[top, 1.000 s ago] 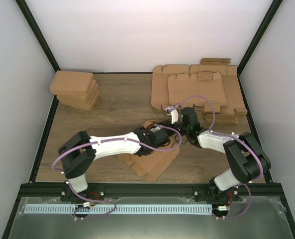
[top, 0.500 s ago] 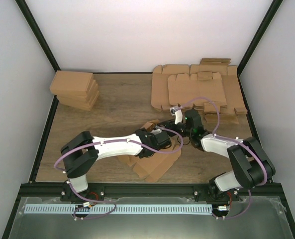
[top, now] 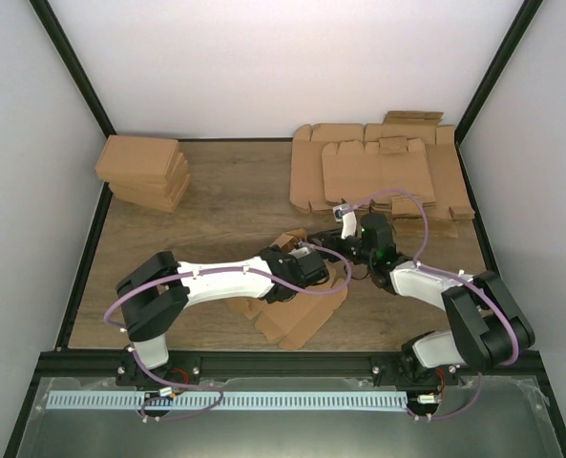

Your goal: Fold the paper box

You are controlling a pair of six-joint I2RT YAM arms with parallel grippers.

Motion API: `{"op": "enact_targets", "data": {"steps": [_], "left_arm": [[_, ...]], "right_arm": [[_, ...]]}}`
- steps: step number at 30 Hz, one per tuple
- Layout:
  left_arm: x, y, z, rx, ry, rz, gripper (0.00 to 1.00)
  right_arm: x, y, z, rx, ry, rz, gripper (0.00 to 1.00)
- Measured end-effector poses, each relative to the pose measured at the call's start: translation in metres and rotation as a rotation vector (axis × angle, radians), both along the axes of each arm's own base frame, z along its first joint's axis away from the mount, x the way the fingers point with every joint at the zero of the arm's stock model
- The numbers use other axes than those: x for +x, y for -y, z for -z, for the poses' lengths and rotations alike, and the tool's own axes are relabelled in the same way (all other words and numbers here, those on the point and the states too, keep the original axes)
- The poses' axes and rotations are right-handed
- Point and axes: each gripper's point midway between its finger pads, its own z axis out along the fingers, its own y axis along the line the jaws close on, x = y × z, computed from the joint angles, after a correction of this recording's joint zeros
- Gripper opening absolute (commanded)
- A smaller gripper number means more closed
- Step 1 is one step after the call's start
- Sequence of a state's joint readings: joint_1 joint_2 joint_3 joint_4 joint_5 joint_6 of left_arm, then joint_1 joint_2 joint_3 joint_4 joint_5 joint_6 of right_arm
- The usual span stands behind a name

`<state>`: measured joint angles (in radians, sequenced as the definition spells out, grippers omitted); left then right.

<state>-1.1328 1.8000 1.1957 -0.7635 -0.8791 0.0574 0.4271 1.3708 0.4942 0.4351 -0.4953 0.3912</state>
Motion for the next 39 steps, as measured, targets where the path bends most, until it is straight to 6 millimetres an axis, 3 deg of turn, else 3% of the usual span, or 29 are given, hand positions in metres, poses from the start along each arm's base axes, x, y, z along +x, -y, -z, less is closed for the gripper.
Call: {"op": "enact_targets", "data": {"steps": [13,21,27,32,39], "left_arm": [[-0.002,0.005,0.004,-0.026,-0.030,0.012,0.11],[-0.003,0.007,0.006,-0.025,-0.043,0.025,0.11],[-0.003,0.007,0.006,-0.021,-0.043,0.027,0.11],[-0.001,0.008,-0.001,-0.011,-0.022,0.024,0.10],[0.000,0.008,-0.004,0.046,0.028,0.031,0.10]], "right_arm": [[0.010,-0.013,-0.003,0.047,-0.059,-0.028,0.41],[0.011,-0.021,0.004,0.064,-0.112,-0.055,0.31],[0.009,-0.021,0.007,0.066,-0.125,-0.060,0.32],[0.001,-0.014,0.012,0.054,-0.129,-0.041,0.37],[0.007,0.012,-0.011,0.054,-0.058,0.061,0.44]]}}
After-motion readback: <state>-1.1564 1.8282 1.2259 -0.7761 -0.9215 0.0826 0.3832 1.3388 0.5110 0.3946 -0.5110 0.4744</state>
